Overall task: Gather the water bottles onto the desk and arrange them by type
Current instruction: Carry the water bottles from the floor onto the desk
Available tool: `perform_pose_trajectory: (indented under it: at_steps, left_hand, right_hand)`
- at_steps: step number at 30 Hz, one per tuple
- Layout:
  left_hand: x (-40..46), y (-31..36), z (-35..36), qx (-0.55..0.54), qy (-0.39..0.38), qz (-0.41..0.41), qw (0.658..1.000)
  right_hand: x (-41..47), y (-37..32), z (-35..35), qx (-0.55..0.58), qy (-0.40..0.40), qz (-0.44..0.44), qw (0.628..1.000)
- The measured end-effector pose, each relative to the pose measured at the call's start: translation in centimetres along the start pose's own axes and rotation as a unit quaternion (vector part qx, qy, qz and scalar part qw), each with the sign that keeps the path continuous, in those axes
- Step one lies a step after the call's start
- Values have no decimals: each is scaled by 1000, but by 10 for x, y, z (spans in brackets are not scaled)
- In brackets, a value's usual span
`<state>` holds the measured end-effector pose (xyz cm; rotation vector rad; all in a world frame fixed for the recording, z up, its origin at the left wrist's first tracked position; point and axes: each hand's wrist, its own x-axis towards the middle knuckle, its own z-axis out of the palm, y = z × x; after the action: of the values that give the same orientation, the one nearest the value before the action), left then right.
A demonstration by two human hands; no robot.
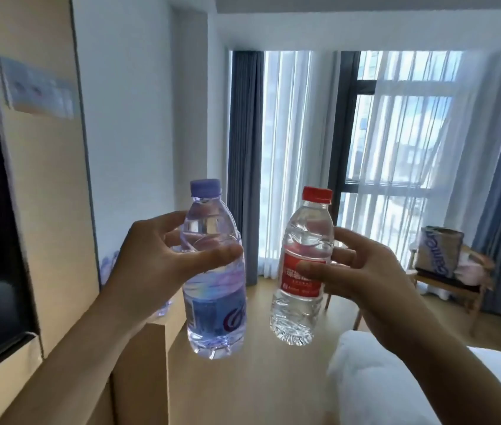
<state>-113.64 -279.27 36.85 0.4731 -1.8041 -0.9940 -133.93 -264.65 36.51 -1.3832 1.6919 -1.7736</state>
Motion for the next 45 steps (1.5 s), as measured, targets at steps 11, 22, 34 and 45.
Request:
perform_pose_trajectory:
  at_steps: [11,22,34,45]
  left_hand:
    - [246,-121,70,24,-3,27,999]
    - [463,-261,174,66,9,17,998]
    - [659,-416,229,82,68,-35,994]
    - [852,-567,206,134,114,-46,983]
  right_hand:
    - [261,106,-28,27,-24,-39,999]
    - [524,243,-78,34,-61,-46,997]
    - [773,376,-59,77,-133,-26,988]
    - [1022,483,16,129,-187,-19,974]
